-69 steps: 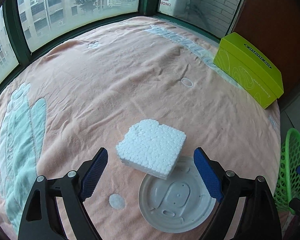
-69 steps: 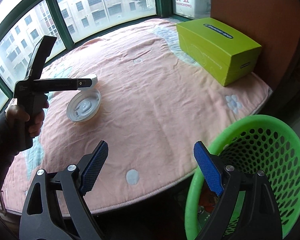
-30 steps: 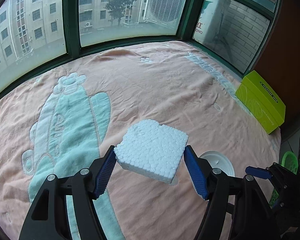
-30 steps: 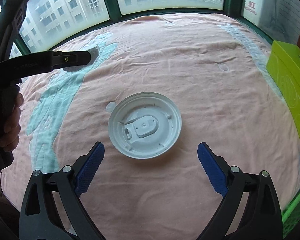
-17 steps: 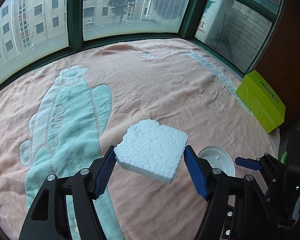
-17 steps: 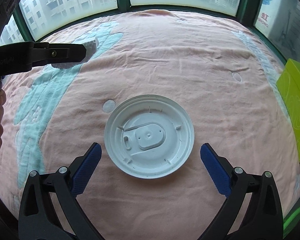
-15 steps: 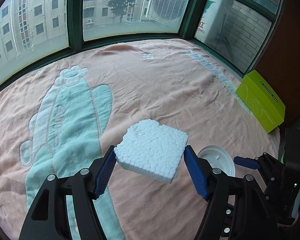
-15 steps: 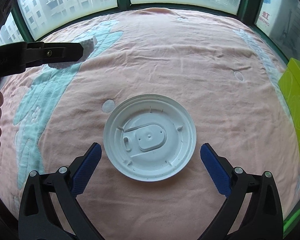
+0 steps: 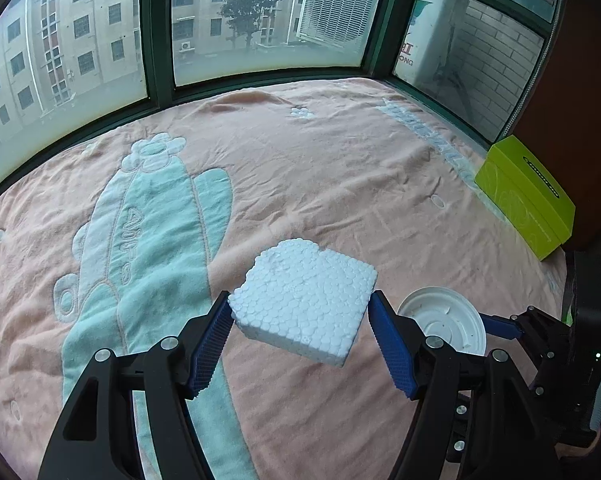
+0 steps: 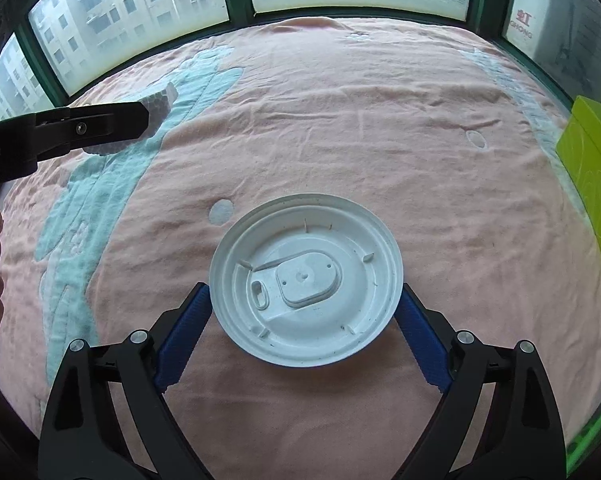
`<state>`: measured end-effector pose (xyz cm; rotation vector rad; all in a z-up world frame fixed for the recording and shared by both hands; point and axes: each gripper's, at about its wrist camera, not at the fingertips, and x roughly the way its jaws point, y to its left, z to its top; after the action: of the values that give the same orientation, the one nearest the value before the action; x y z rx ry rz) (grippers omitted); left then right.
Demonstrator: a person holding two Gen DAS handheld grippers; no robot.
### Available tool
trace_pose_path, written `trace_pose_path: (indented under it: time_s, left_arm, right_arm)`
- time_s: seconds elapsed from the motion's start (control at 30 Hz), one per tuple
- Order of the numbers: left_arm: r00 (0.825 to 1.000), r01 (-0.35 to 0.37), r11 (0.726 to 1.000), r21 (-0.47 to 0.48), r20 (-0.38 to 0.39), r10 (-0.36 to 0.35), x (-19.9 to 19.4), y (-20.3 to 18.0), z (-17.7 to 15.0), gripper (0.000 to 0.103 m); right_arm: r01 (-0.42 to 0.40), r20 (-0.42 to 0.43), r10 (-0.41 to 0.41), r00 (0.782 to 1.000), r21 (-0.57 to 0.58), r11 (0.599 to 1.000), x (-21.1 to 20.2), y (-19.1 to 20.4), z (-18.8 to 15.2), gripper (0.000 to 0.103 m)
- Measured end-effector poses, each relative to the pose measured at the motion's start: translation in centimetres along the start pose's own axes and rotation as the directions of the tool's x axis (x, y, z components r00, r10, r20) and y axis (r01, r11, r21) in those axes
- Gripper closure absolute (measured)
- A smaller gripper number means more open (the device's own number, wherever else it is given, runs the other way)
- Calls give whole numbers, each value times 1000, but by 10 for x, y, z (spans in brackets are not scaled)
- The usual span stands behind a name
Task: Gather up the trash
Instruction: 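Grasp the white foam block with the left gripper while the right gripper grasps the white lid, then carry the foam block and lid over the green wastebasket and open both grippers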
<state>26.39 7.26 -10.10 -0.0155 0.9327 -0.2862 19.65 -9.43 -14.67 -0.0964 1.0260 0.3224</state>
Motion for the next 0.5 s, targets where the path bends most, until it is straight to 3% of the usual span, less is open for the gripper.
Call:
trace_pose_path:
  time_s: [0.5]
  left_arm:
    - [999,-22,1000,22,35,22,-33,-36,-20,36]
  right_arm:
    - [49,58,-53,997,64,997,-53,-6,-34,14]
